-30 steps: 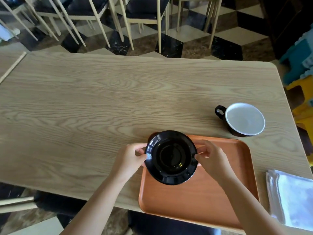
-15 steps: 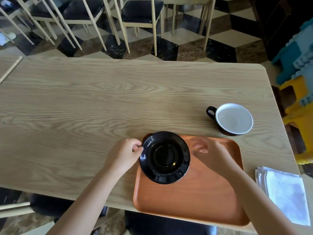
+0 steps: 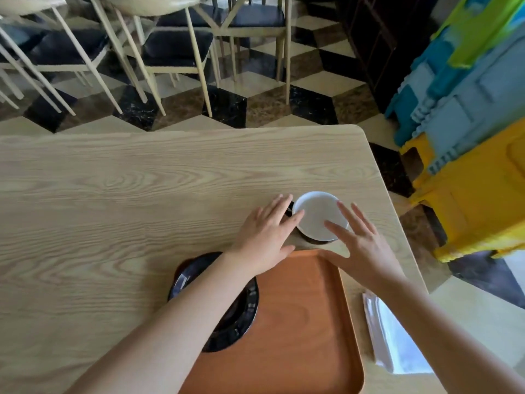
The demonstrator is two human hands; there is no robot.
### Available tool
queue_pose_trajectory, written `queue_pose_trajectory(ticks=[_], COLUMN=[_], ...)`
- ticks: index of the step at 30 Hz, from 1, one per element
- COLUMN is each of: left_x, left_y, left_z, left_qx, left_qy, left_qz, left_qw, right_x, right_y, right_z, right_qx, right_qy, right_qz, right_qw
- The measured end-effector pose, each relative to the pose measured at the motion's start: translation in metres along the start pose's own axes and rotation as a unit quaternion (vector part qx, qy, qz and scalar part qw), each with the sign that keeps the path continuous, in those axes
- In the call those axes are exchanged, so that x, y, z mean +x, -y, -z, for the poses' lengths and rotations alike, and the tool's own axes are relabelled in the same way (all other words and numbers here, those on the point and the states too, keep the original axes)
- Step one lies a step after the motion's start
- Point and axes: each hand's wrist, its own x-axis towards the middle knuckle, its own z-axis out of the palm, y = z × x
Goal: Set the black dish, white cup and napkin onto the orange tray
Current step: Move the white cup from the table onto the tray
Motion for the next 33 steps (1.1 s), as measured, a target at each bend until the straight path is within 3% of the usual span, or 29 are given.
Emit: queue_pose_trajectory(ticks=[4, 7, 19, 33], left_x=[0.021, 0.03, -0.012, -0.08], left_y=[0.0, 0.0, -0.009, -0.044], left_z=[-0.011, -0.012, 0.004, -0.021], left_qx=[0.001, -0.038, -0.139, -0.112], left_qy=[0.033, 0.023, -0.12, -0.126], left_qz=[0.0, -0.006, 0.022, 0.067], left_qw=[0.999, 0.999, 0.983, 0.983], right_x=[0.005, 0.006, -0.01, -0.054], right_y=[-0.008, -0.009, -0.005, -0.003], right_z=[-0.011, -0.017, 0.009, -0.003], right_qx=[0.061, 0.077, 0.087, 0.109], right_qy=[0.002, -0.044, -0.117, -0.04], right_qz=[-0.039, -0.028, 0.119, 0.18], right_qw=[0.997, 0.996, 0.982, 0.977])
